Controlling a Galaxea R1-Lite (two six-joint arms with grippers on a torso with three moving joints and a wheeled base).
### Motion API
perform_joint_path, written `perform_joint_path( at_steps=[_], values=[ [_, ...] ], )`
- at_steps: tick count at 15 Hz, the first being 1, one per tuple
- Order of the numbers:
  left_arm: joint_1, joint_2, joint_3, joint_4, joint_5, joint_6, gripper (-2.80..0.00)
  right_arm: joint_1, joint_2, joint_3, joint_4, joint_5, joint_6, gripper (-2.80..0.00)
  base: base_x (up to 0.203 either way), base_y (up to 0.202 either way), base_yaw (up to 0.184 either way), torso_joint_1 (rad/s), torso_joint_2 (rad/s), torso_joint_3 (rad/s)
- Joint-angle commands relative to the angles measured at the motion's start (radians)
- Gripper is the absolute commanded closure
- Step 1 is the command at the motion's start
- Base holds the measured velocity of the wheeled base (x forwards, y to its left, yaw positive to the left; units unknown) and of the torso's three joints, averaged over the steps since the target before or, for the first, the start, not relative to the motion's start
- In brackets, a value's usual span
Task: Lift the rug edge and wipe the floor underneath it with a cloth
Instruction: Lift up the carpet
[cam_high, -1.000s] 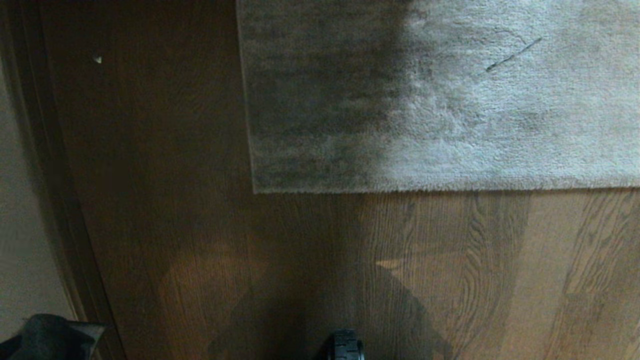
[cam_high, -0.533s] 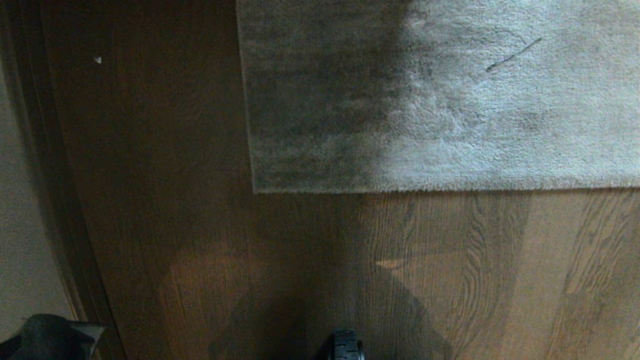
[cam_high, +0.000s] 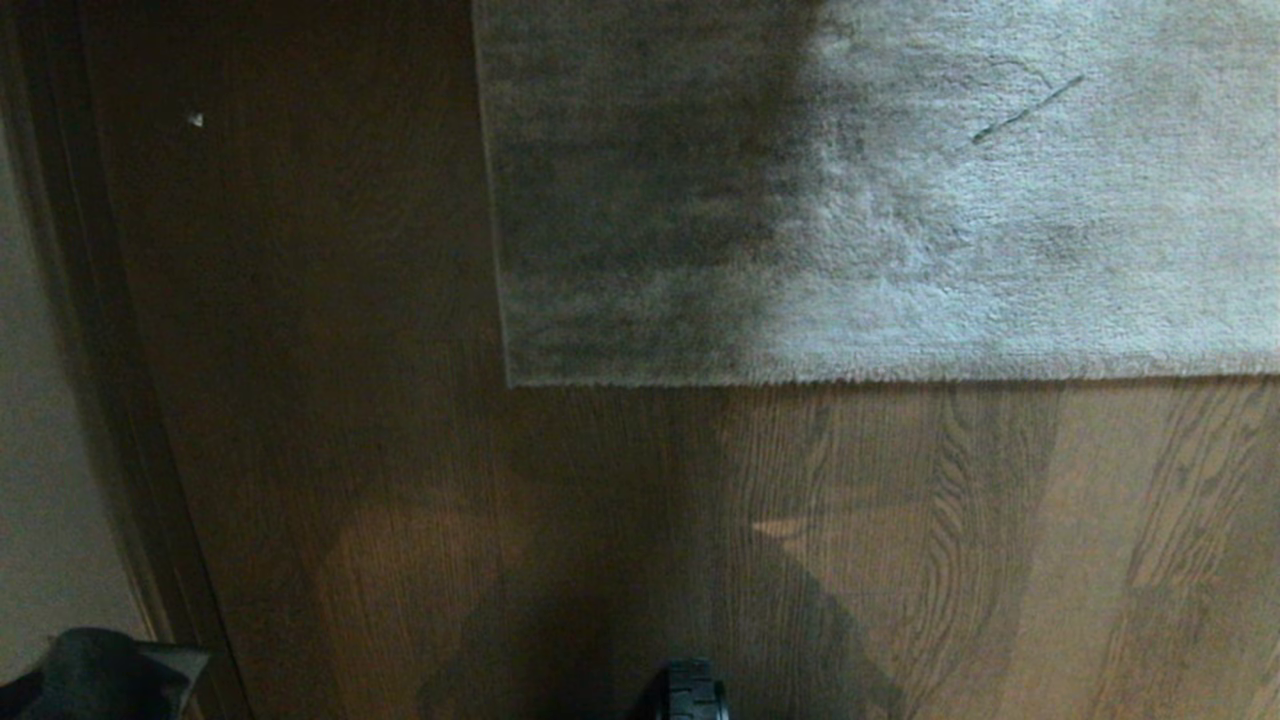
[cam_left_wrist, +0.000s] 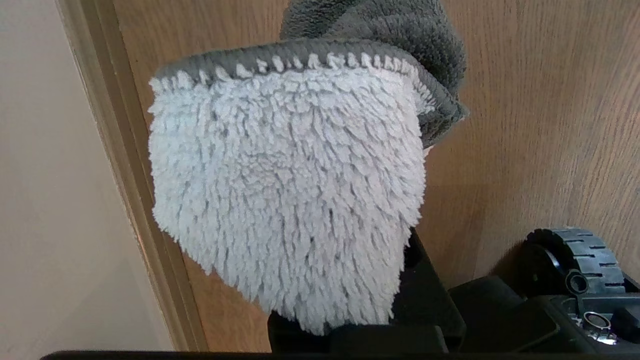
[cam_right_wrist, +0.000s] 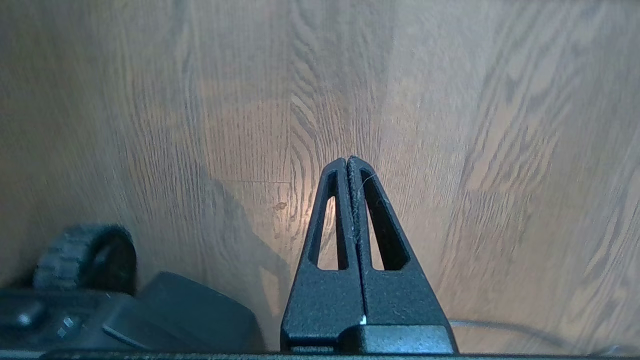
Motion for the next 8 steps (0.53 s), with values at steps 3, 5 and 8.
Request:
perform_joint_path(
  at_steps=[3,5,8],
  values=[
    [0.000,0.000,0.000,0.000,0.000,0.000,0.00,0.001,0.059,-0.058,0.001,0.085,-0.021,0.00,0.000,0.000,0.000,0.000,0.00,0.000],
    [0.000,0.000,0.000,0.000,0.000,0.000,0.00,0.001,0.185,-0.119,-0.013,0.192,-0.014,0.00,0.000,0.000,0.000,0.000,0.00,0.000],
    [0.000,0.000,0.000,0.000,0.000,0.000,0.00,0.001,0.404,-0.204,-0.068,0.391,-0.009,0.00,0.000,0.000,0.000,0.000,0.00,0.000]
  ],
)
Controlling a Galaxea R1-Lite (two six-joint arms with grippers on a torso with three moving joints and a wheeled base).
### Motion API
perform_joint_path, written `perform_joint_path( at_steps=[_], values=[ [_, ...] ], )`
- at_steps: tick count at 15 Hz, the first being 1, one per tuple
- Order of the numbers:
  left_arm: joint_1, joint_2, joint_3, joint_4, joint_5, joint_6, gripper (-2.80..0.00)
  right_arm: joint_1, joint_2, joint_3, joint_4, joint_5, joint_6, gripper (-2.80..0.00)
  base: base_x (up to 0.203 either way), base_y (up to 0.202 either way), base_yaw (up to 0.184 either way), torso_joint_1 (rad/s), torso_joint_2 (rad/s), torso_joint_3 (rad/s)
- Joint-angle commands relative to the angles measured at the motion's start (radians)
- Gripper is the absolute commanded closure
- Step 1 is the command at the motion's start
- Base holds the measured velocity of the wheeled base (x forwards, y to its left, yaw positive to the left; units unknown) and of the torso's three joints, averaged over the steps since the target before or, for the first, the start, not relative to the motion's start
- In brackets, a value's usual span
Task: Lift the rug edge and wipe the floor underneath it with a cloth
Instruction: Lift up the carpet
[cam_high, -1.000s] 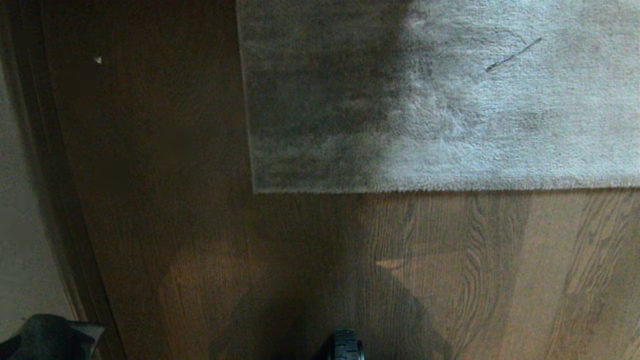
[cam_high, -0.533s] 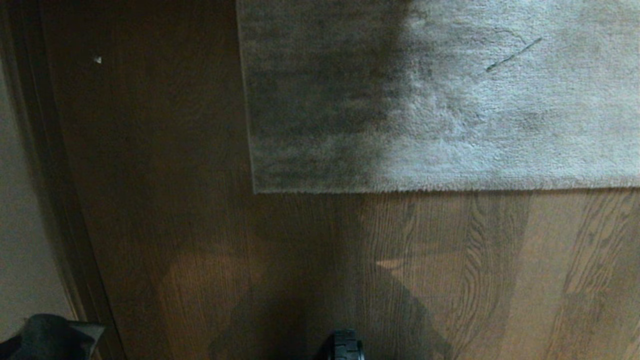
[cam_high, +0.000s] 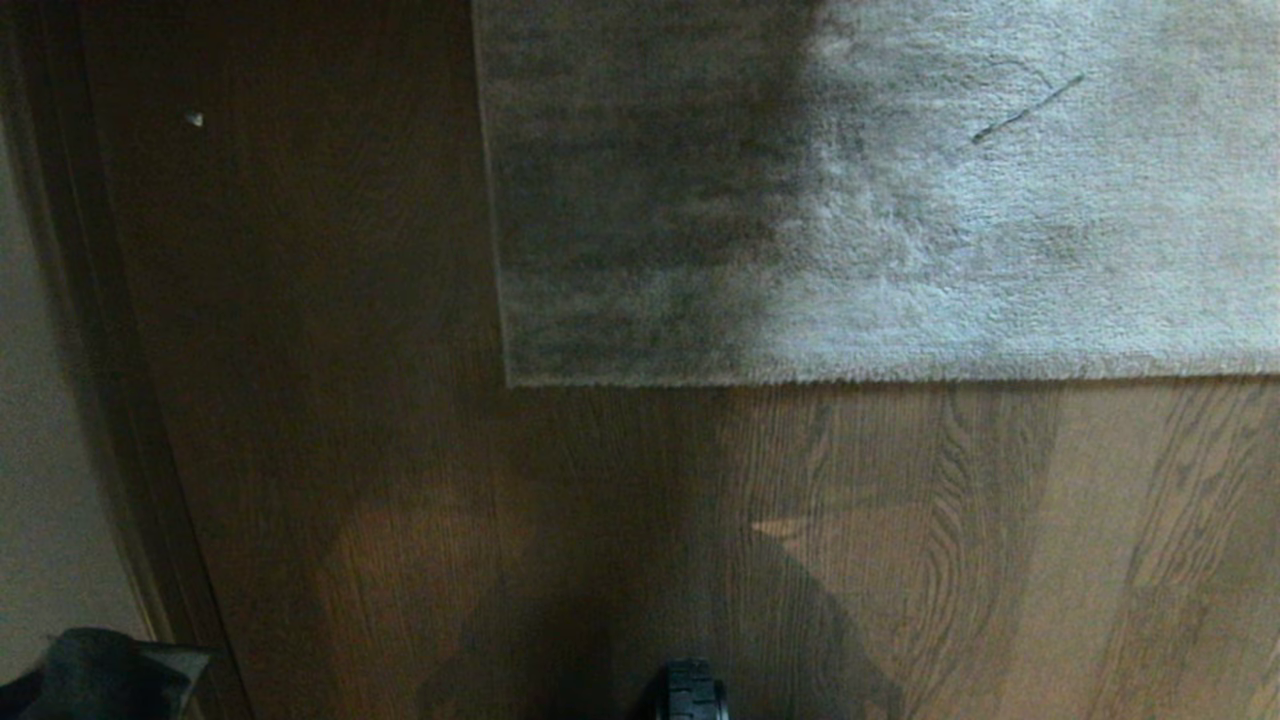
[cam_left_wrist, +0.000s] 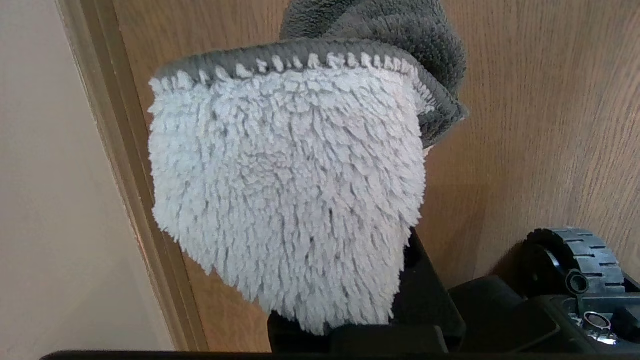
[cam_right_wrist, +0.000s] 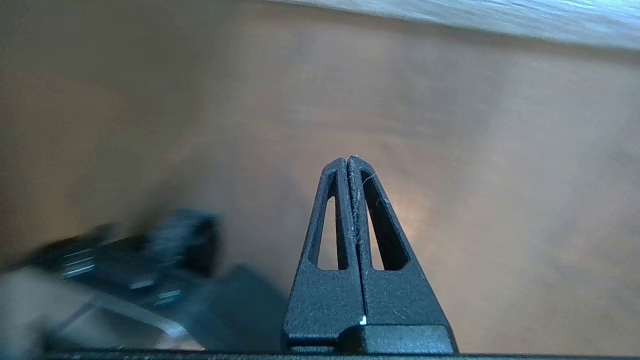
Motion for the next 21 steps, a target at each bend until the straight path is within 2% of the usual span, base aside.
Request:
perform_joint_path(
  at_steps=[1,3,4,6,9,11,13,17,21],
  values=[
    [0.000,0.000,0.000,0.000,0.000,0.000,0.00,0.001,0.232,-0.071,-0.023,0.199,0.000,0.00,0.000,0.000,0.000,0.000,0.00,0.000],
    [0.000,0.000,0.000,0.000,0.000,-0.001,0.00,0.007,0.362,-0.114,-0.033,0.427,-0.004,0.00,0.000,0.000,0.000,0.000,0.00,0.000],
    [0.000,0.000,0.000,0.000,0.000,0.000,0.00,0.032,0.430,-0.132,-0.036,0.490,-0.009,0.00,0.000,0.000,0.000,0.000,0.00,0.000],
    [0.000,0.000,0.000,0.000,0.000,0.000,0.00,0.123,0.567,-0.162,-0.047,0.535,-0.018,0.00,0.000,0.000,0.000,0.000,0.00,0.000],
    [0.000,0.000,0.000,0.000,0.000,0.000,0.00,0.230,0.755,-0.178,-0.103,0.558,-0.017,0.00,0.000,0.000,0.000,0.000,0.00,0.000],
    [0.000,0.000,0.000,0.000,0.000,0.000,0.00,0.260,0.846,-0.181,-0.110,0.563,0.003,0.00,0.000,0.000,0.000,0.000,0.00,0.000],
    [0.000,0.000,0.000,0.000,0.000,0.000,0.00,0.266,0.929,-0.180,-0.104,0.561,0.032,0.00,0.000,0.000,0.000,0.000,0.00,0.000],
    [0.000,0.000,0.000,0.000,0.000,-0.001,0.00,0.267,1.112,-0.212,-0.121,0.462,0.092,0.00,0.000,0.000,0.000,0.000,0.00,0.000],
    [0.000,0.000,0.000,0.000,0.000,-0.001,0.00,0.279,1.264,-0.283,-0.242,0.445,0.174,0.00,0.000,0.000,0.000,0.000,0.00,0.000]
  ],
)
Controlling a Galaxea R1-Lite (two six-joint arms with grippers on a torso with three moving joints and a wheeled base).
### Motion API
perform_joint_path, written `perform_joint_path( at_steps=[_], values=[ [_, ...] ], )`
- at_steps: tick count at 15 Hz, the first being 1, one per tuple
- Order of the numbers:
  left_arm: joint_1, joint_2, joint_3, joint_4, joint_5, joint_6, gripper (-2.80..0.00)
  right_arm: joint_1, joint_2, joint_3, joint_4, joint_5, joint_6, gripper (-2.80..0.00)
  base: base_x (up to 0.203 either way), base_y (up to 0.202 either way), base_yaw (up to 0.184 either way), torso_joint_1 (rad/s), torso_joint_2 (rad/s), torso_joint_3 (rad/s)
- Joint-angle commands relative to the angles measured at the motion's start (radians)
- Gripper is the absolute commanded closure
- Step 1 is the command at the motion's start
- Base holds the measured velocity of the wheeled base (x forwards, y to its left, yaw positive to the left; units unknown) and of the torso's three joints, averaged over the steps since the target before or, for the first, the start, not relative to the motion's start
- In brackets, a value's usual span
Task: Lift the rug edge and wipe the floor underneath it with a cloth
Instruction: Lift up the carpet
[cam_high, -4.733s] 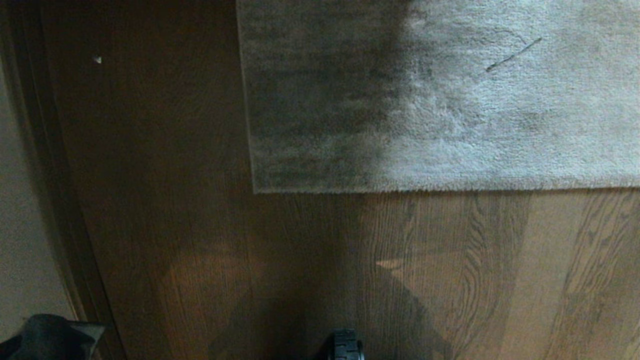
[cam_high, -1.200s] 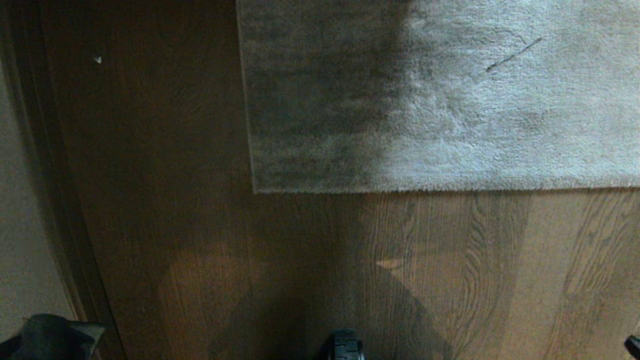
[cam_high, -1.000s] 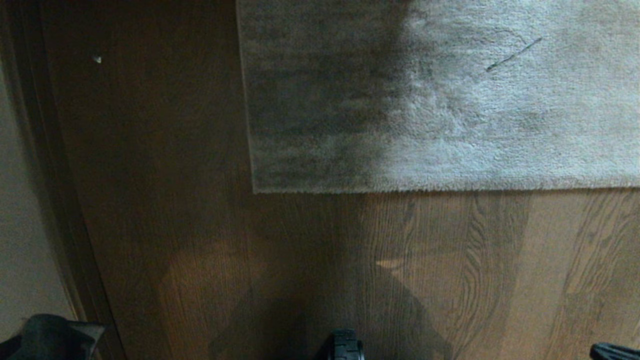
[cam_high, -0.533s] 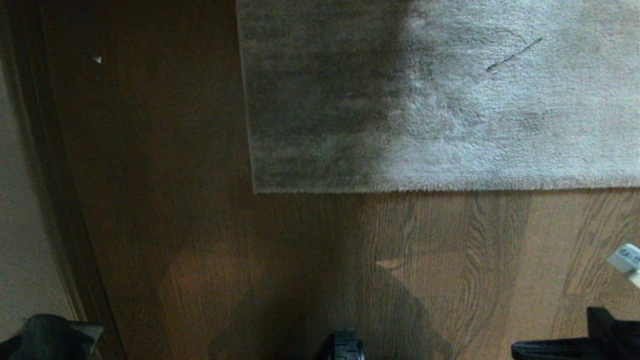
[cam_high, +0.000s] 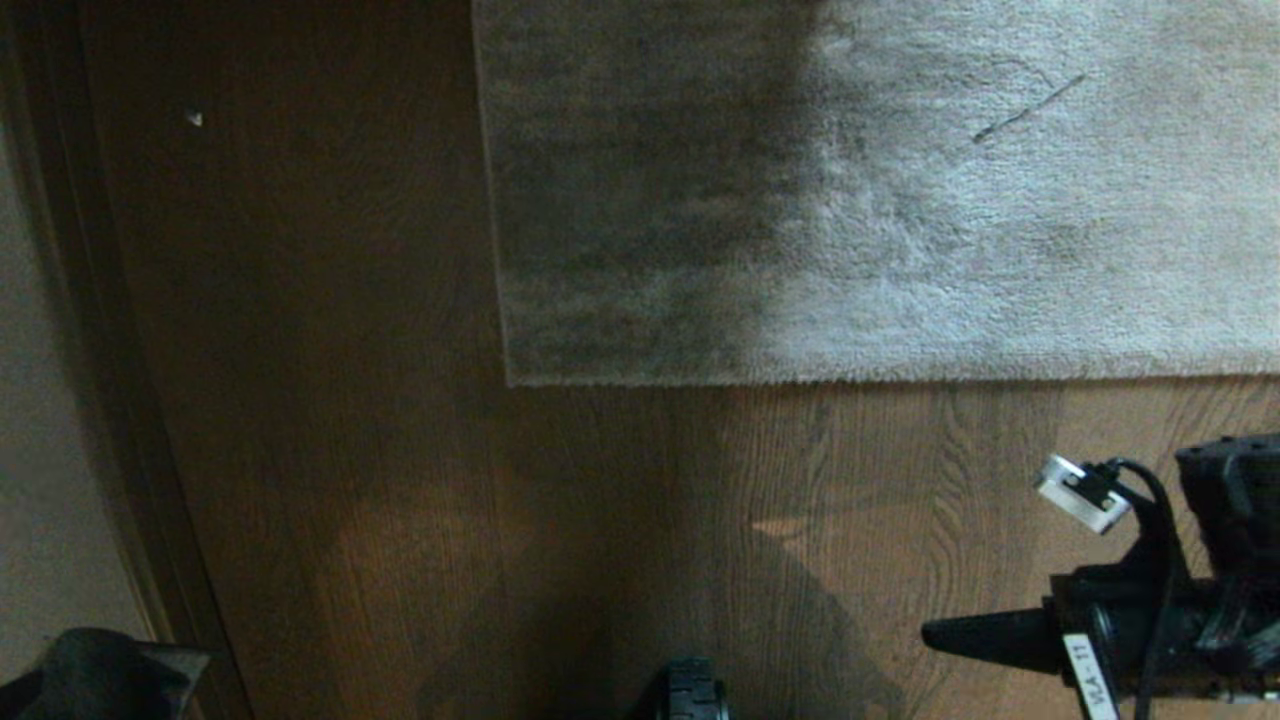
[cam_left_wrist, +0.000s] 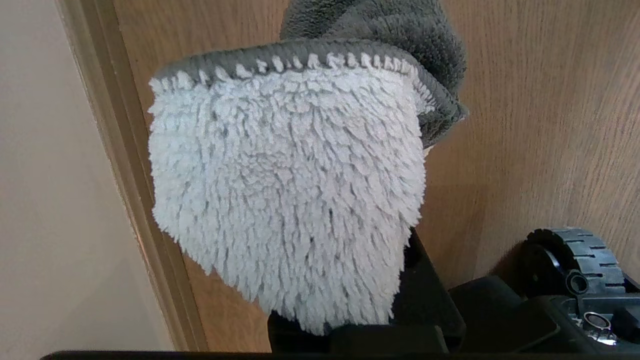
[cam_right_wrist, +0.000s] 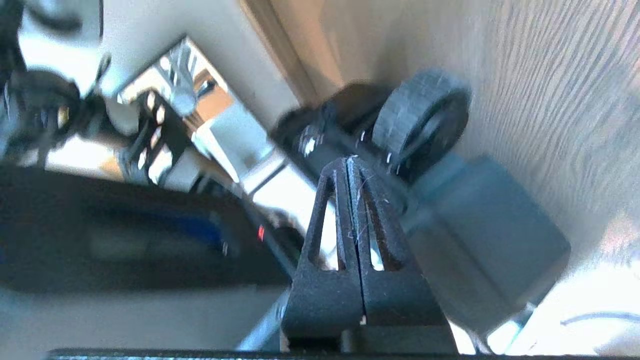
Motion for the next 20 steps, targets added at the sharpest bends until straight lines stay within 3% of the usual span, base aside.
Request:
perform_joint_path(
  at_steps=[1,3,4,9,11,15,18,20],
  values=[
    [0.000,0.000,0.000,0.000,0.000,0.000,0.00,0.004,0.125,-0.038,-0.050,0.002,0.035,0.00,0.000,0.000,0.000,0.000,0.00,0.000],
    [0.000,0.000,0.000,0.000,0.000,-0.001,0.00,0.006,0.171,-0.056,-0.088,-0.025,0.058,0.00,0.000,0.000,0.000,0.000,0.00,0.000],
    [0.000,0.000,0.000,0.000,-0.001,0.001,0.00,0.015,0.186,-0.076,-0.095,-0.029,0.087,-2.80,0.000,0.000,0.000,0.000,0.00,0.000],
    [0.000,0.000,0.000,0.000,0.000,-0.001,0.00,0.091,0.258,-0.169,-0.145,-0.071,0.245,-2.80,0.000,0.000,0.000,0.000,0.00,0.000],
    [0.000,0.000,0.000,0.000,0.000,-0.001,0.00,0.160,0.305,-0.230,-0.172,-0.176,0.370,-2.80,0.000,0.000,0.000,0.000,0.00,0.000],
    [0.000,0.000,0.000,0.000,0.000,-0.001,0.00,0.267,0.416,-0.302,-0.372,-0.372,0.563,-2.80,0.000,0.000,0.000,0.000,0.00,0.000],
    [0.000,0.000,0.000,0.000,0.000,-0.001,0.00,0.336,0.493,-0.345,-0.514,-0.568,0.661,-2.80,0.000,0.000,0.000,0.000,0.00,0.000],
    [0.000,0.000,0.000,0.000,0.000,-0.001,0.00,0.371,0.525,-0.367,-0.579,-0.665,0.678,-2.80,0.000,0.000,0.000,0.000,0.00,0.000]
  ],
)
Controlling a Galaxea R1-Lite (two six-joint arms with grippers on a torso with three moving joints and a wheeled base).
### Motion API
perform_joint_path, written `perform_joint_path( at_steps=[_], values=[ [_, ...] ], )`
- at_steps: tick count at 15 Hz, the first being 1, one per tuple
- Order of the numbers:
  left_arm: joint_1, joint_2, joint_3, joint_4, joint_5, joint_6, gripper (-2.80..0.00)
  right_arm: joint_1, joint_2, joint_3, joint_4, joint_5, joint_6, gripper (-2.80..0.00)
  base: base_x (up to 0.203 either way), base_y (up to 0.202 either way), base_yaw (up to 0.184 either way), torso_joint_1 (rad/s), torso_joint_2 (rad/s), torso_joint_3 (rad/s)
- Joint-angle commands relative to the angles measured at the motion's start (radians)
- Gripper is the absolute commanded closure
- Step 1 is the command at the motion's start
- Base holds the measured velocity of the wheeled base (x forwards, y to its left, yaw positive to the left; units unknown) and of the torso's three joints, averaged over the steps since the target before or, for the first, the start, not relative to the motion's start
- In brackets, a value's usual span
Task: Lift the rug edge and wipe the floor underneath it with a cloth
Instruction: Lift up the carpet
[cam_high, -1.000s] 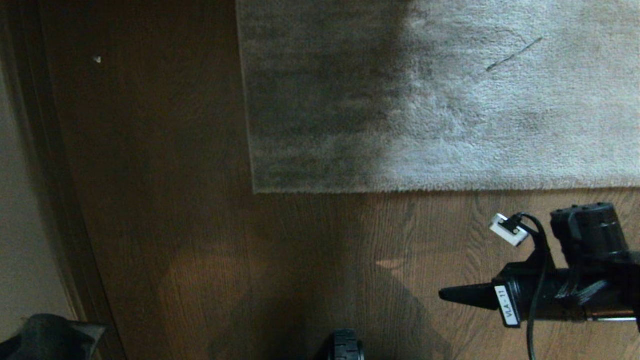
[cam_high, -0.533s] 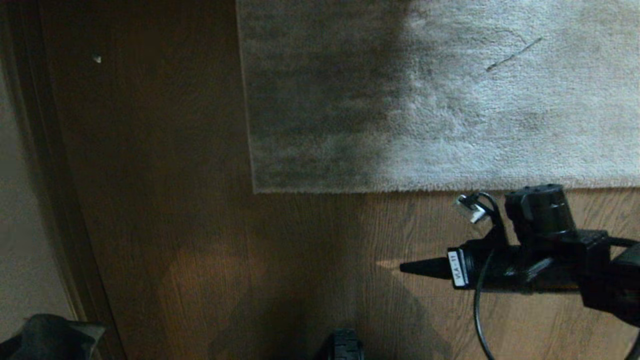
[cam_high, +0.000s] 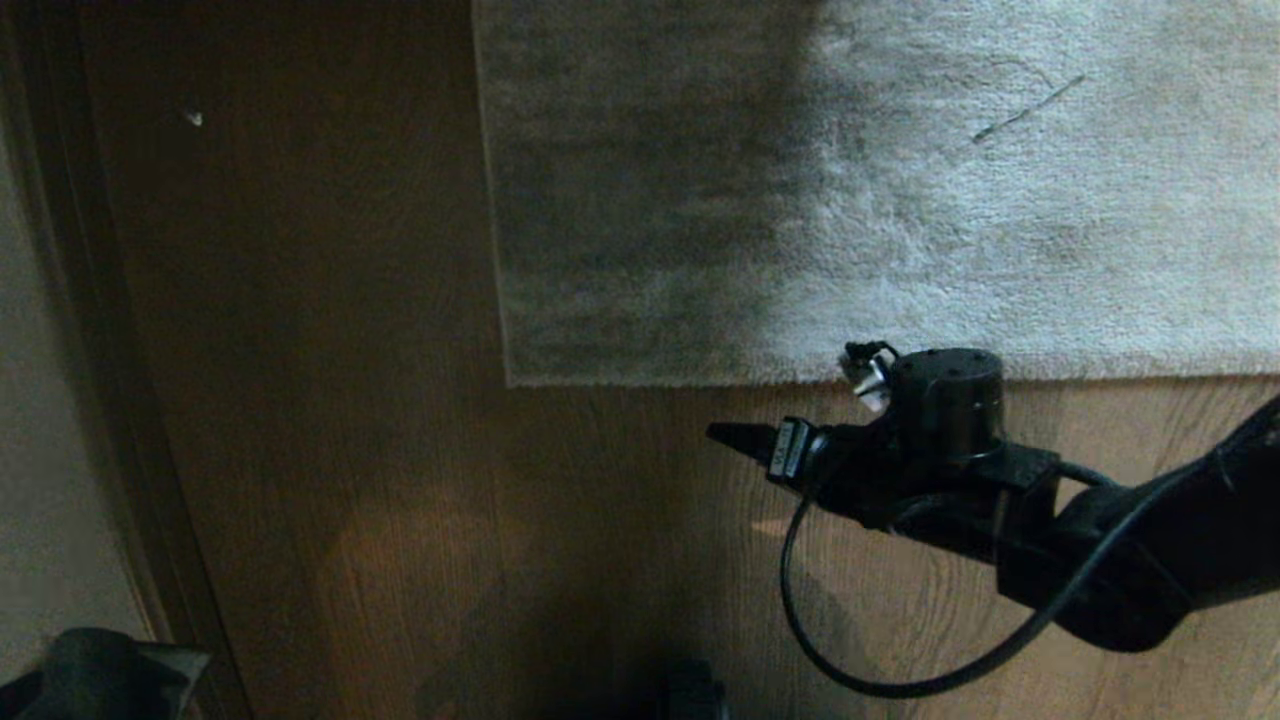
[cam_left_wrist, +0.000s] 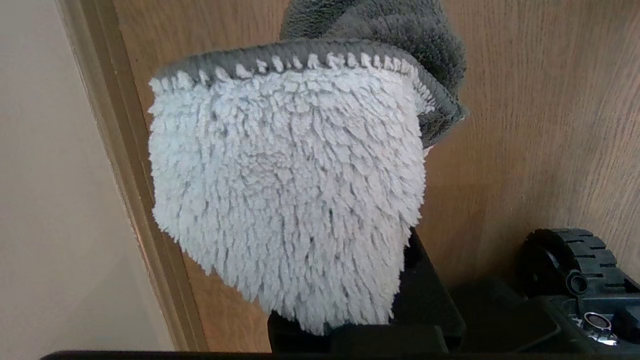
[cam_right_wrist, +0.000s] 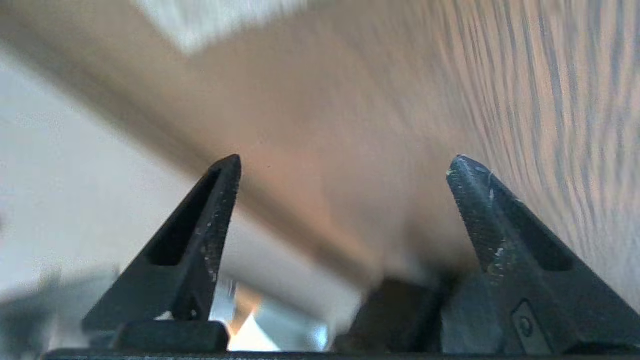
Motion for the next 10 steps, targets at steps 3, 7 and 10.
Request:
perform_joint_path(
  at_steps=[3,7,10],
  values=[
    [0.000,0.000,0.000,0.000,0.000,-0.001,0.00,0.076,0.073,-0.036,-0.090,-0.182,0.010,-2.80,0.000,0.000,0.000,0.000,0.00,0.000],
    [0.000,0.000,0.000,0.000,0.000,0.000,0.00,0.133,0.072,-0.034,-0.163,-0.323,0.047,-2.80,0.000,0.000,0.000,0.000,0.00,0.000],
    [0.000,0.000,0.000,0.000,0.000,0.000,0.00,0.182,0.048,-0.017,-0.186,-0.404,0.048,-2.80,0.000,0.000,0.000,0.000,0.00,0.000]
  ],
)
